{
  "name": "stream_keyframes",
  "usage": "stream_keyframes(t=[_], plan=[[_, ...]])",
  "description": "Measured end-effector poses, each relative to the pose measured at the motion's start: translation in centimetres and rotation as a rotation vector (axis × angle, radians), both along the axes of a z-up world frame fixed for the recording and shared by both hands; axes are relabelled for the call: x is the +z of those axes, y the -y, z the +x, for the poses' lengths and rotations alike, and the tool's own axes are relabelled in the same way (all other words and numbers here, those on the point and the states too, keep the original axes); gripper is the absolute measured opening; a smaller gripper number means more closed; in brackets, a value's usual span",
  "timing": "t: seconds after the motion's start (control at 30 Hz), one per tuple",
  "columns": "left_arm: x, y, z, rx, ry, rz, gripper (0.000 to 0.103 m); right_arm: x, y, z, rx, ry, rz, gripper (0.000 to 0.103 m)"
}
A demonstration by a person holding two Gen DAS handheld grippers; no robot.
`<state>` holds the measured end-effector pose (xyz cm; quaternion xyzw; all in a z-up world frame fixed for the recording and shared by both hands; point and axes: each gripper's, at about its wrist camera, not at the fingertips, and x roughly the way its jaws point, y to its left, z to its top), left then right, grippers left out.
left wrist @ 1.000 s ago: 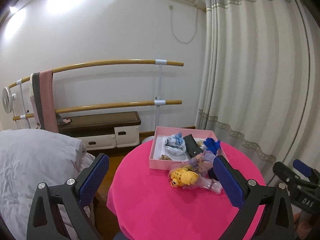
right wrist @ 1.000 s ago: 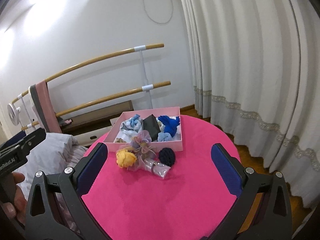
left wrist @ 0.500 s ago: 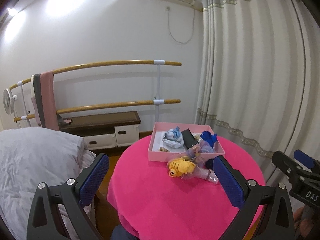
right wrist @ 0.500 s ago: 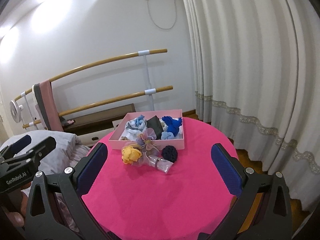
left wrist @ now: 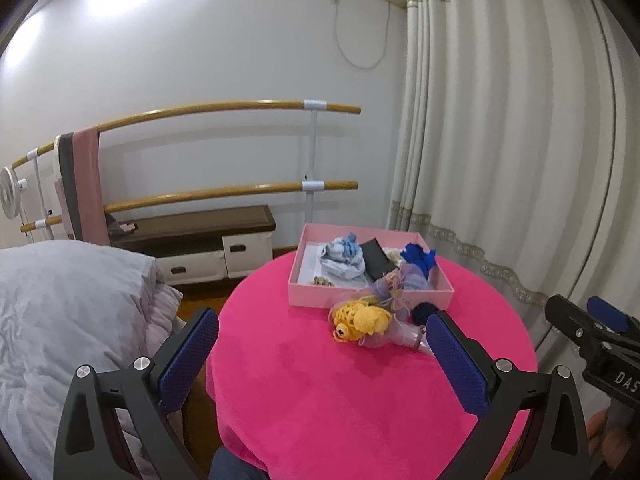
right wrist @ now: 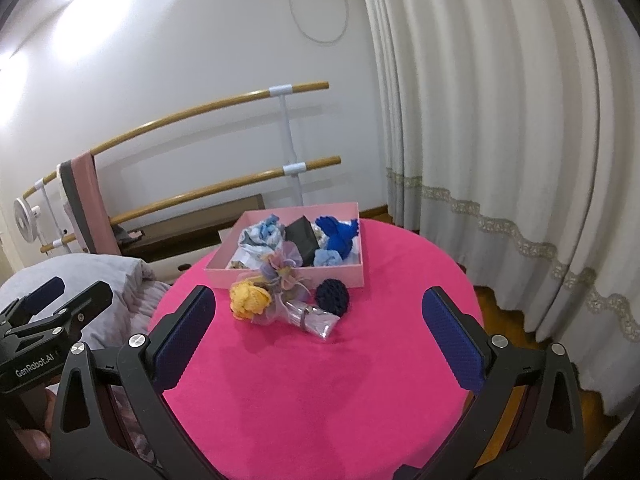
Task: Organize soft objects
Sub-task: 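Grasp the yellow crocheted toy with the left gripper while the right grasps the navy knitted ball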
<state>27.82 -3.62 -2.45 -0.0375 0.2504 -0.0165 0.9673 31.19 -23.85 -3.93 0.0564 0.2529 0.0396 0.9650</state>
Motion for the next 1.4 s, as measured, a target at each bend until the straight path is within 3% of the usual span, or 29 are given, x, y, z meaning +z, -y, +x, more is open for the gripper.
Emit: stream_keyframes(t=[0.6, 1.1, 1.17, 1.2, 1.3, 1.4], plan=[[-5.9, 2.1, 13.1, -0.023, -0.2, 0.003, 0.103, -8.2, 1.7, 10.7, 0.001, -0.226, 0.007, 0.103], [-12.7, 4.4, 24.1, -0.007, -0.327, -0.105, 0.103, -13.5, 3.4, 17.0, -0.012, -0.361, 0.007, 0.103], [-13.5, 4.1, 25.0, 0.002, -0.329, -0.135, 0.1, -13.9, 3.2, 17.7, -0.003, -0.371, 0.006, 0.103], [-13.9, 3.8, 25.4, 0.001, -0.327, -0.157, 0.094, -14.0, 3.1, 17.9, 0.003, -0.374, 0.004, 0.103], [-15.3, 2.7, 26.5, -0.023, -0.372, -0.224, 0.059, -14.5, 2.5, 19.1, 0.022, -0.383, 0.001, 0.103], [-16.0, 2.0, 26.6, -0.038, -0.382, -0.219, 0.052, -15.1, 1.8, 20.5, 0.051, -0.401, 0.006, 0.103]])
